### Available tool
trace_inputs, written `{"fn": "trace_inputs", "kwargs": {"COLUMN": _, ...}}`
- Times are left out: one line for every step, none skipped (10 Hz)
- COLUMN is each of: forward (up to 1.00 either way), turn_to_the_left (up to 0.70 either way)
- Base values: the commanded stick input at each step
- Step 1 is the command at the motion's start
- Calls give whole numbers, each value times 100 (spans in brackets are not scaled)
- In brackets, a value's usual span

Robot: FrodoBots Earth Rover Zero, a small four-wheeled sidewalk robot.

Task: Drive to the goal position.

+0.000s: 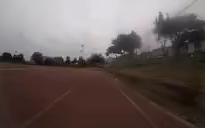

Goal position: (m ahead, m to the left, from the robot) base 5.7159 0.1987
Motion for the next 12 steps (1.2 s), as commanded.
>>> {"fn": "trace_inputs", "kwargs": {"forward": 100, "turn_to_the_left": 0}}
{"fn": "trace_inputs", "kwargs": {"forward": 100, "turn_to_the_left": 0}}
{"fn": "trace_inputs", "kwargs": {"forward": 100, "turn_to_the_left": 0}}
{"fn": "trace_inputs", "kwargs": {"forward": 100, "turn_to_the_left": 0}}
{"fn": "trace_inputs", "kwargs": {"forward": 100, "turn_to_the_left": 0}}
{"fn": "trace_inputs", "kwargs": {"forward": 100, "turn_to_the_left": 0}}
{"fn": "trace_inputs", "kwargs": {"forward": 100, "turn_to_the_left": 0}}
{"fn": "trace_inputs", "kwargs": {"forward": 100, "turn_to_the_left": 0}}
{"fn": "trace_inputs", "kwargs": {"forward": 100, "turn_to_the_left": 0}}
{"fn": "trace_inputs", "kwargs": {"forward": 100, "turn_to_the_left": 0}}
{"fn": "trace_inputs", "kwargs": {"forward": 100, "turn_to_the_left": 0}}
{"fn": "trace_inputs", "kwargs": {"forward": 100, "turn_to_the_left": 0}}
